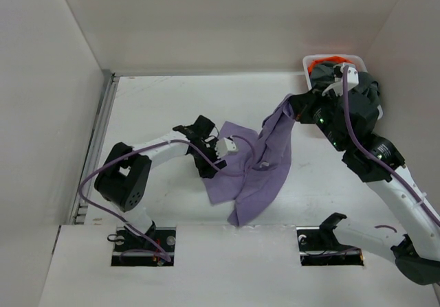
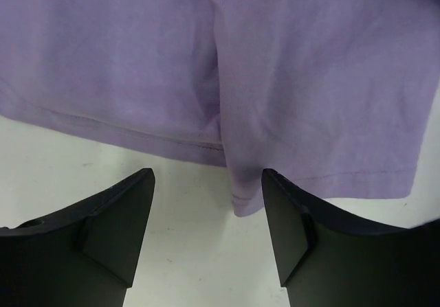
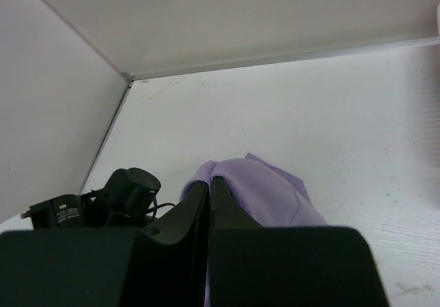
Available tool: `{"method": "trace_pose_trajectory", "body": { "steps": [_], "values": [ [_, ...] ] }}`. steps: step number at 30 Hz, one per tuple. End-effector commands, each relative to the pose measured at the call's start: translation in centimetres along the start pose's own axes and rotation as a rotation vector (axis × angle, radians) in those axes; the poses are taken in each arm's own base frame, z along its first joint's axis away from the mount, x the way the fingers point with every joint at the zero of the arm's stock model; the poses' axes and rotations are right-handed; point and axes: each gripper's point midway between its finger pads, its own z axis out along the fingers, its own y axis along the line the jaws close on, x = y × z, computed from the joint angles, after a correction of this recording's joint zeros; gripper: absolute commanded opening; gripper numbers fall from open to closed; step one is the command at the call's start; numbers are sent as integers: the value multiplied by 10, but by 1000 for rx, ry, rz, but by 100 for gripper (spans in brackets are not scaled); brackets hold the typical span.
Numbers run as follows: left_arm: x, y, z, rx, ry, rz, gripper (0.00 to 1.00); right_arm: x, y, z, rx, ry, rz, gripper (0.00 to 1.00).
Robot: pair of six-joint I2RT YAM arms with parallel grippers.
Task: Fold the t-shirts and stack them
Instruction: Flatten out the tshirt
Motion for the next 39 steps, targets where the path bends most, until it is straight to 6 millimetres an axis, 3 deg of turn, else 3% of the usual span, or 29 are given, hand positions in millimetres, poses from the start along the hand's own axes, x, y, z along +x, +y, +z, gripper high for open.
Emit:
{"method": "trace_pose_trajectory", "body": {
  "steps": [1,9,15,17,19,23,25,35,39],
  "values": [
    [10,-2,11,34,41,-9,62,-18,6,-3,-31,-69,37,0],
    [27,-19,19,103,123,-31,50,-24,0,-9,-17,-85,40,0],
    [27,-37,9,152,131,-38,9,-26,-3,-8,-10,-88,42,0],
    [26,-36,2,138,117,-40,4,-27,-5,-9,-7,-93,40,0],
    [23,-32,-10,111,92,-44,9,-27,-6,-9,-4,-94,39,0],
    [21,-30,-29,109,61,-78,43,-24,-10,-9,5,-82,34,0],
    [17,-30,-34,124,32,-101,50,-20,-10,-8,6,-75,33,0],
    [3,-36,-21,168,6,-144,53,-16,-12,-9,8,-66,34,0],
    [-4,-17,-27,111,-48,-164,53,-13,-13,-9,13,-59,33,0]
  ]
}}
